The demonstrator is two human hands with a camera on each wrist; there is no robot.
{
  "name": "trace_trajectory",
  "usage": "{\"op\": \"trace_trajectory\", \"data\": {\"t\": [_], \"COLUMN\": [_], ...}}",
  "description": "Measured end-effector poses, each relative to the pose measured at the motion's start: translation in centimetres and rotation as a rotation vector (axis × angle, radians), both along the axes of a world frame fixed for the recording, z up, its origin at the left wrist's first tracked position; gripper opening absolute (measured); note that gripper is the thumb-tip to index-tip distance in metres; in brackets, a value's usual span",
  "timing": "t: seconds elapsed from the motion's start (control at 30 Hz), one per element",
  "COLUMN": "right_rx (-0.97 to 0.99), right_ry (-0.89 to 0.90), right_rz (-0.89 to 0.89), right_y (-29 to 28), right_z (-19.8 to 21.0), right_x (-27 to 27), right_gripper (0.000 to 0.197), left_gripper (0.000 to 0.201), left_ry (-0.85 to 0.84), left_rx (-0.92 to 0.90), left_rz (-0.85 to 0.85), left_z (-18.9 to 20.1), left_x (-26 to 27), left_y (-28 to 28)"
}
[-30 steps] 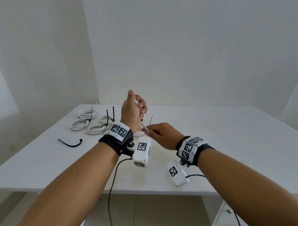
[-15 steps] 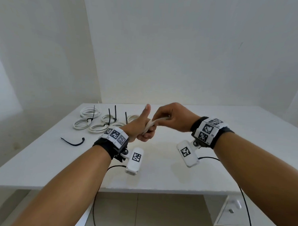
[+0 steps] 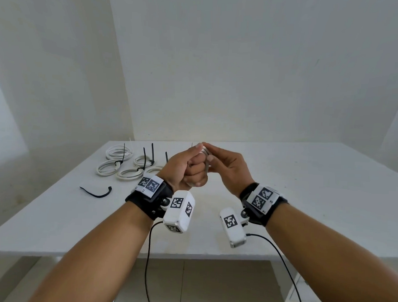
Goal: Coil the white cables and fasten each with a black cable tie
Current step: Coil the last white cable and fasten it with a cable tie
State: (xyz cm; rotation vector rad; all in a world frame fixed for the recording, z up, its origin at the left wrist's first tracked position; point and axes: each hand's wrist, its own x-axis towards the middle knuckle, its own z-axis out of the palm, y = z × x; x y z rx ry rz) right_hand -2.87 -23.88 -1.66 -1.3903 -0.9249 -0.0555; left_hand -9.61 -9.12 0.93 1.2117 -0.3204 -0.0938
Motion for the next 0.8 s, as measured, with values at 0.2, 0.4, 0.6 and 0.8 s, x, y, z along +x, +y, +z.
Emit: {"op": "trace_trajectory", "data": {"t": [0.2, 0.4, 0.6, 0.8], "right_rx": [-0.067, -0.034, -0.011, -0.036], "right_ry": [-0.021, -0.059, -0.042, -0.091], "right_rz": [-0.109, -0.242, -0.287, -0.327], "right_y": [-0.2, 0.0, 0.7, 1.2], "right_z": [0.4, 0.1, -0.3, -0.4], "right_x": [0.3, 0.2, 0.3, 0.2], "right_gripper": [0.031, 0.029, 0.031, 0.031], "left_gripper": [0.061, 0.070, 0.068, 0.064], "left_ry": [0.037, 0.084, 0.129, 0.130], "left_rx": [0.009, 0.229, 0.442, 0.536], "left_rz": [0.058, 0.219, 0.383, 0.563], "left_z": [-0.1, 1.3, 2.0, 2.3], "left_x": [0.1, 0.2, 0.0, 0.0], "left_y": [-0.7, -1.0, -1.5, -1.0]}}
